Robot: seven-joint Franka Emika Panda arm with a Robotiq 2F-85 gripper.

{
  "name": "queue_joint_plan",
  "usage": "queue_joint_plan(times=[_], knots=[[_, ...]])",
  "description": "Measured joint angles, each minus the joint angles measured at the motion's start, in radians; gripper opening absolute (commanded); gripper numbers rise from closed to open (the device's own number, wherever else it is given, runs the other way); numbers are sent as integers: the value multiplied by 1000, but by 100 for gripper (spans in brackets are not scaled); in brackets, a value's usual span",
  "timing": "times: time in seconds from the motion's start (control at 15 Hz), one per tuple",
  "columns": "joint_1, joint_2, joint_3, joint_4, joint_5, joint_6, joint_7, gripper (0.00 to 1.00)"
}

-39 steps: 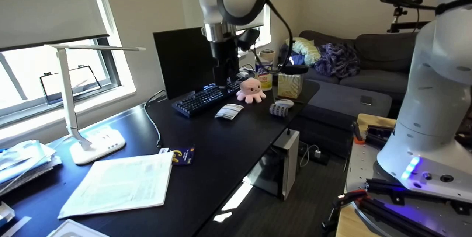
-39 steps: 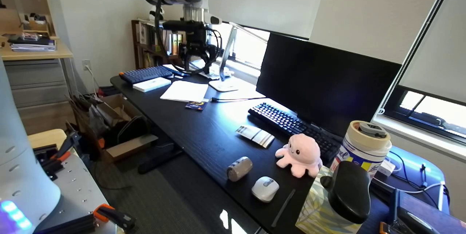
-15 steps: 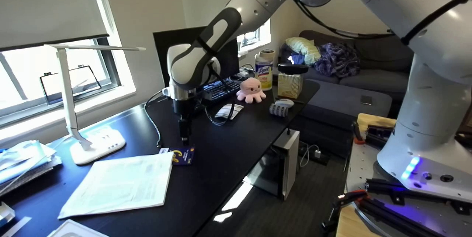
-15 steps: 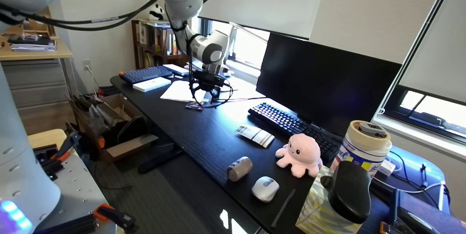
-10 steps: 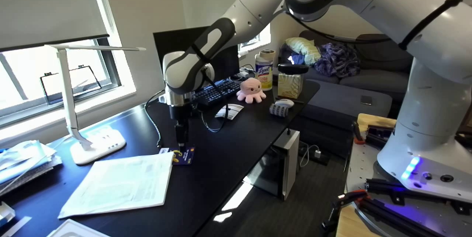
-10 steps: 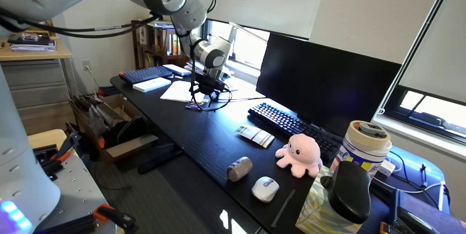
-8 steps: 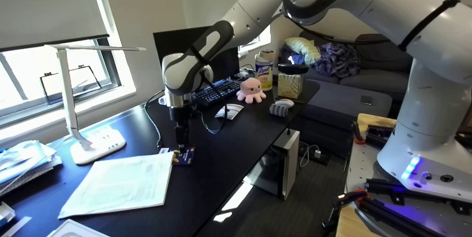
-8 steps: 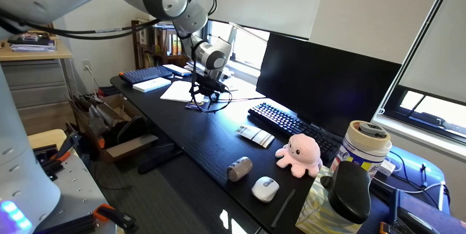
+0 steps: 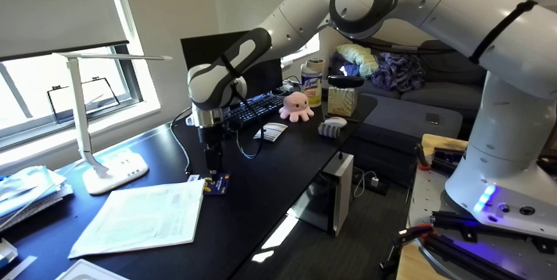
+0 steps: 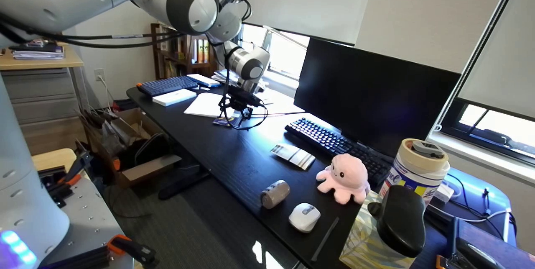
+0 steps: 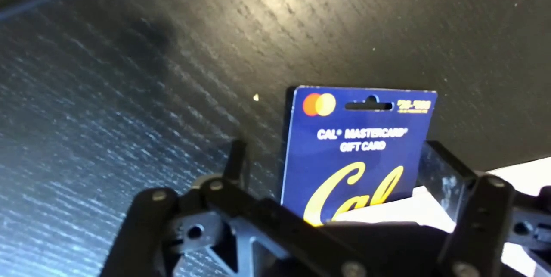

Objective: Place the blue packet on top of the papers

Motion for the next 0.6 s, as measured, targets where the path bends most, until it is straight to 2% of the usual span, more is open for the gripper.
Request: queue_joint_plan(times=[0.4, 0.47, 0.6], knots=[[1, 39, 12, 53, 38, -58, 0, 100], [1, 43, 14, 56, 42, -60, 0, 75], [1, 53, 15, 66, 47, -63, 0, 67]])
